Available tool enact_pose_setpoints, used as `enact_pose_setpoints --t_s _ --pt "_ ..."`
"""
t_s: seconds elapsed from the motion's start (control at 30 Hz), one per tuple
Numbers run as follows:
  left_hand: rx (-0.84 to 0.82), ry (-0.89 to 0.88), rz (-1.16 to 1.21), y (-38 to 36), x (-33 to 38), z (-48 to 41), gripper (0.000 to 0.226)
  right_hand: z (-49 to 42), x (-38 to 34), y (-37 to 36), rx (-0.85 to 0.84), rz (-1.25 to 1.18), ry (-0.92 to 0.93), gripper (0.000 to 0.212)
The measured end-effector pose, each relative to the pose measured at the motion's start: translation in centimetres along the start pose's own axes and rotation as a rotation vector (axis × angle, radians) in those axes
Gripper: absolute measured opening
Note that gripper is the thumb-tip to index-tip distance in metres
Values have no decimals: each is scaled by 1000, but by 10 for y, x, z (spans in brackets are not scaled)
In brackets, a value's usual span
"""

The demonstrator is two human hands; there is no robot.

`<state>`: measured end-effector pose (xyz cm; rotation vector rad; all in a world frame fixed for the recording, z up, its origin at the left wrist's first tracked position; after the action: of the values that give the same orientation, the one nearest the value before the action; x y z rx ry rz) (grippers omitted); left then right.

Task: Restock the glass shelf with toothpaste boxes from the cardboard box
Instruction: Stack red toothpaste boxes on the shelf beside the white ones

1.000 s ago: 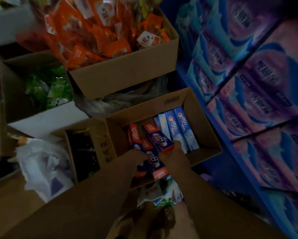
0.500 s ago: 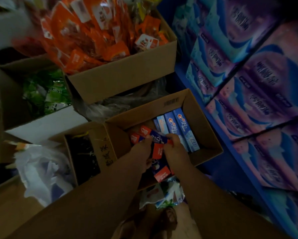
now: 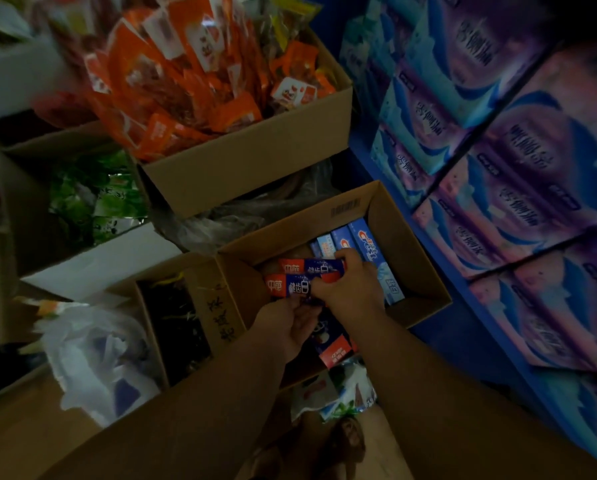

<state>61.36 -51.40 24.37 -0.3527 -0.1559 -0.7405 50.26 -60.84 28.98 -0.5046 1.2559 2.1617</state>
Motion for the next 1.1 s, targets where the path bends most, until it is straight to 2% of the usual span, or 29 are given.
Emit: enact_pose_setpoints --t_s 0.07,0.17,0.3,0.4,0.5,0.6,0.67,0.7,0.77,0.87,0.97,1.1 --pt "-25 -18 -71 -5 6 8 24 5 4 22 23 -75 -38 60" --pt "8 -132 -208 -9 31 25 36 20 10 68 77 -269 -86 51" --pt "-15 -308 -335 -33 79 67 50 52 -6 139 188 -450 -2 40" --pt "-58 -391 -326 -63 114 110 56 82 -31 187 247 -526 74 35" --pt "-128 -456 -342 -95 144 159 45 116 -57 234 338 -559 117 37" --pt "-259 -505 -407 -134 157 212 25 149 -82 286 422 -534 173 32" --pt "-364 -505 -456 -158 157 243 15 179 -101 320 452 -524 202 37" --pt "-418 -498 -471 -171 159 252 24 192 -110 337 468 -522 220 39" --pt "-515 -509 -456 -198 163 274 41 223 -129 369 510 -492 278 31" --pt "-663 -599 -396 -237 165 340 22 277 -154 420 641 -401 385 25" --pt "-859 -729 -355 -278 164 417 23 342 -175 465 755 -391 527 36" --pt "-1091 -895 -325 -324 147 531 45 429 -172 522 969 -265 614 61"
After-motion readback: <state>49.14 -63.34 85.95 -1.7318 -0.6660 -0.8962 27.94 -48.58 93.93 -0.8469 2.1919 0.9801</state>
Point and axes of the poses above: each hand's wrist, its own z-axis away from the middle knuckle, its own y-axis out of the back of the hand, x = y × z, the point moved 8 cm from there along -z, towards the middle knuckle, and after that the axes turned 3 degrees about -x, right-handed, at the moved point
